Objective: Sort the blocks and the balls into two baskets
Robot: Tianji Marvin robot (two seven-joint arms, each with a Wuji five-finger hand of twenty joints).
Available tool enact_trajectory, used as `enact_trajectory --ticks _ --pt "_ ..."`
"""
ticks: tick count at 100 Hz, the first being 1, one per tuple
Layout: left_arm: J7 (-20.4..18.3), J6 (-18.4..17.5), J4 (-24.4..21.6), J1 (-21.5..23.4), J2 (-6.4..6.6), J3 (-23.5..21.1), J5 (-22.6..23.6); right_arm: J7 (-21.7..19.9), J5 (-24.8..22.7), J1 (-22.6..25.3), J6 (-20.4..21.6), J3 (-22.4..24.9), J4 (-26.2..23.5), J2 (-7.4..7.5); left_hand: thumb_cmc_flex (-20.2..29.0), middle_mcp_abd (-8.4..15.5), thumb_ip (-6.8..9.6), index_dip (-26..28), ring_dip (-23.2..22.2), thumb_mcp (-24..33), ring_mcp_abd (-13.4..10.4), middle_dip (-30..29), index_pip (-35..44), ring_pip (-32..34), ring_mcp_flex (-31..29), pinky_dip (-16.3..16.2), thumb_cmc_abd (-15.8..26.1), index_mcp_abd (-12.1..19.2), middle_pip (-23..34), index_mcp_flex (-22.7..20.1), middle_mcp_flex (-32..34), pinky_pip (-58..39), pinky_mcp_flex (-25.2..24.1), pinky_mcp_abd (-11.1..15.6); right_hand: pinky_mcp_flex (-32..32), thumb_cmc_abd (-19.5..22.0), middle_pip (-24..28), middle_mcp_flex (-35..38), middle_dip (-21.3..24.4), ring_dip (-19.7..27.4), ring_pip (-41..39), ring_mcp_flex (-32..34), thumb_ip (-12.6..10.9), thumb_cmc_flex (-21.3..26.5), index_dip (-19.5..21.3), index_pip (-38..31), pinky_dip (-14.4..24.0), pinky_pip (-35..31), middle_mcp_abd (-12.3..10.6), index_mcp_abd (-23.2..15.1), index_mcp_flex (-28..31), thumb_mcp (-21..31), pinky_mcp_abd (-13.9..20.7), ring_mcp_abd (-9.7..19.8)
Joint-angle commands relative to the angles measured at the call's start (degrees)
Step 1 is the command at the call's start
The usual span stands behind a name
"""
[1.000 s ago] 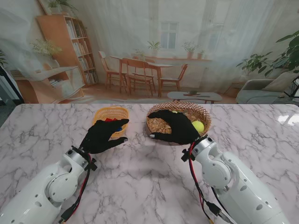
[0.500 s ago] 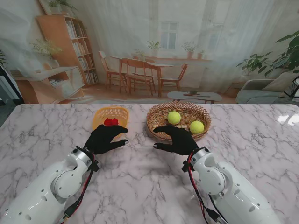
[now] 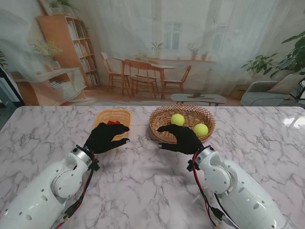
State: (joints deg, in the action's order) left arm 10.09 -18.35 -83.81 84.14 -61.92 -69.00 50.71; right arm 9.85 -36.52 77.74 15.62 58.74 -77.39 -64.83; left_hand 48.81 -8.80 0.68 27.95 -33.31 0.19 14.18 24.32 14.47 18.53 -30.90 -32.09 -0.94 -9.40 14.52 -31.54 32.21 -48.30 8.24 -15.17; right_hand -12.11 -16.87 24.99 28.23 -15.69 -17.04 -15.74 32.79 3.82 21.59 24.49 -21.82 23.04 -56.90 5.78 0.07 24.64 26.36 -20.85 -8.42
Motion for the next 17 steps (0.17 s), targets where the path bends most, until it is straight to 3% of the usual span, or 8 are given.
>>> enact_trajectory --ticks 1,17 --pt "-0.6 -0.1 0.0 -0.1 -0.02 0.1 0.1 0.4 -0.5 0.5 0.1 0.5 -0.2 -0.01 0.2 0.8 -0.34 0.1 -0.1 -1.5 -0.5 -0.1 -0.3 -0.9 0.5 -1.1 2.0 0.4 -0.1 -0.4 1.2 1.6 -0.9 -1.1 0.2 1.1 0.4 -0.3 -0.4 -0.3 2.5 1.0 -0.6 -2.0 0.8 -0.4 0.4 0.5 -1.4 -1.9 -2.0 -0.1 0.4 1.7" --pt "-0.9 -0.4 -0.7 0.0 0.23 0.4 1.3 0.9 -1.1 1.9 0.1 1.0 -1.5 0.05 0.1 0.7 -0.36 0.1 -0.1 -1.5 -0.4 -0.2 -0.3 -0.9 0.3 -1.2 1.8 0.5 -0.2 -0.4 1.4 1.6 -0.8 -1.2 0.1 1.2 0.5 -0.2 -0.5 -0.3 2.4 1.1 -0.5 -2.3 0.7 -0.5 0.5 0.3 -1.3 -1.9 -2.0 0.2 0.4 1.6"
